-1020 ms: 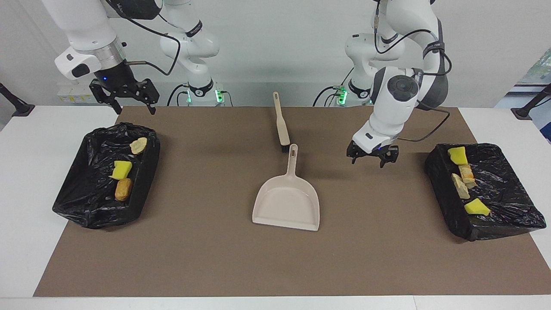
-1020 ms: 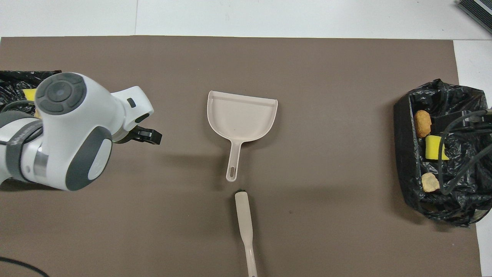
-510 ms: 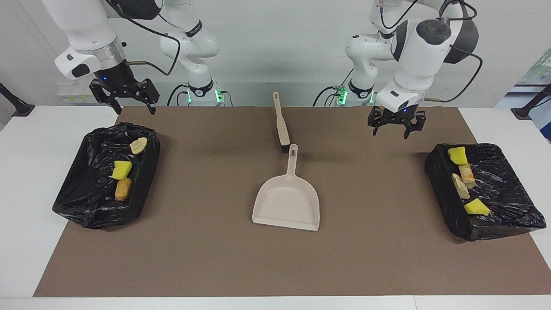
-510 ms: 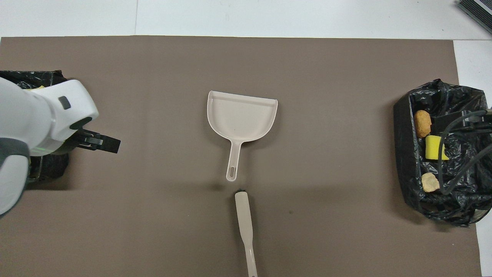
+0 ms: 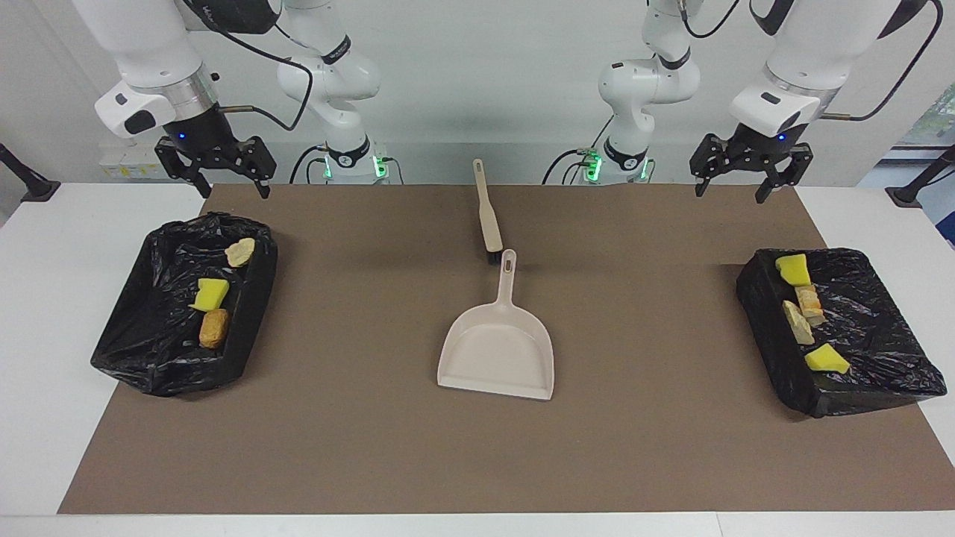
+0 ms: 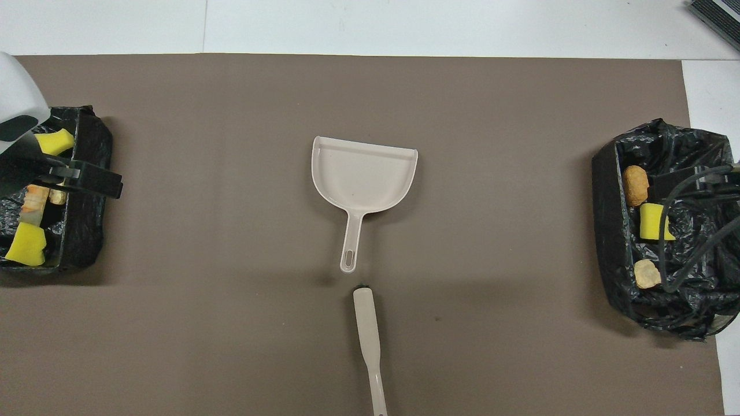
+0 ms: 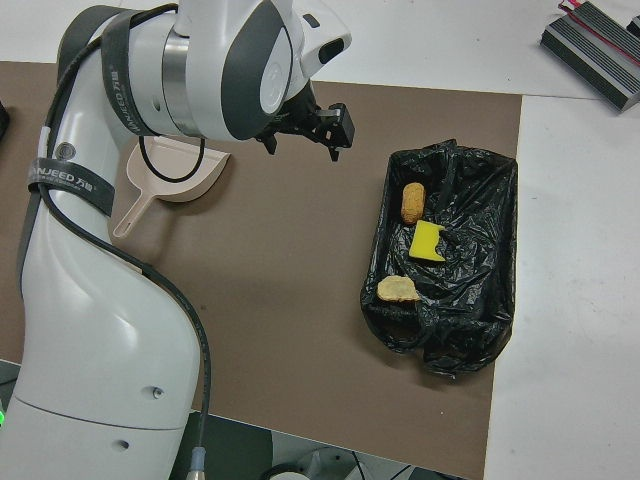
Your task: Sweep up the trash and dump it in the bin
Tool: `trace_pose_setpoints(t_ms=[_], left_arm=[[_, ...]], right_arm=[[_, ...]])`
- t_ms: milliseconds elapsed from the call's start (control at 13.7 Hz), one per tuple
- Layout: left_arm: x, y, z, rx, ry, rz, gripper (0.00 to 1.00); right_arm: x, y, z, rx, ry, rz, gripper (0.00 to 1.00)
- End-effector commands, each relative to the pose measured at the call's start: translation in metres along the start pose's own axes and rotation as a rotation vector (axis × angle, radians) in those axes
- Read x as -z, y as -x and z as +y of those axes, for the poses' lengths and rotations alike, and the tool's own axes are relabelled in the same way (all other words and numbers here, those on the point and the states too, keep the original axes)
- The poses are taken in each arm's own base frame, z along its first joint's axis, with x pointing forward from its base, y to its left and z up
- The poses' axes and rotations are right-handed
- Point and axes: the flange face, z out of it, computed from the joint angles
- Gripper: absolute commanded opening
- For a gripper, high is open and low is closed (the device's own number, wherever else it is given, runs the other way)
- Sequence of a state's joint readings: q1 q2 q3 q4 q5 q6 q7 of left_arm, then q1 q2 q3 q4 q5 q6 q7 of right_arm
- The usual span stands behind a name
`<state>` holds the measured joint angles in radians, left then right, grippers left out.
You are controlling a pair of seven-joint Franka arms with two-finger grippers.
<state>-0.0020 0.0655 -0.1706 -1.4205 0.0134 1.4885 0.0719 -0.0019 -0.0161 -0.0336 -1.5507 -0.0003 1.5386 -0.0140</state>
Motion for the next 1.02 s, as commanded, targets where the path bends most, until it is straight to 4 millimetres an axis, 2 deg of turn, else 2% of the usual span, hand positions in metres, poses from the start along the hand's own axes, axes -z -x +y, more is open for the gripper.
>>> trace_pose_setpoints(t_ms=[0,291,364,728,947], left_arm=[[0.015,-0.002,0.002,-0.029,0.019,0.007,1.0],[0.006,0.016,0.003,-0.015,0.016,-0.029,1.0],[0.001,0.022,-0.002,-0.002,0.015,-0.03,1.0],[-0.001,0.025,-0.015,0.032,0.028,-0.029,1.0],[-0.001,0.026,-0.012,0.026,0.026,-0.018,1.0]], right_arm=[[-0.002,0.001,-0.001,-0.012,-0.022,0.005,1.0],[-0.002,0.001,-0.001,-0.012,-0.022,0.005,1.0],[-0.002,0.001,-0.002,-0.01,-0.022,0.005,1.0],[-0.002,0.001,-0.001,-0.012,-0.022,0.005,1.0],[-0.002,0.001,-0.002,-0.01,-0.022,0.005,1.0]])
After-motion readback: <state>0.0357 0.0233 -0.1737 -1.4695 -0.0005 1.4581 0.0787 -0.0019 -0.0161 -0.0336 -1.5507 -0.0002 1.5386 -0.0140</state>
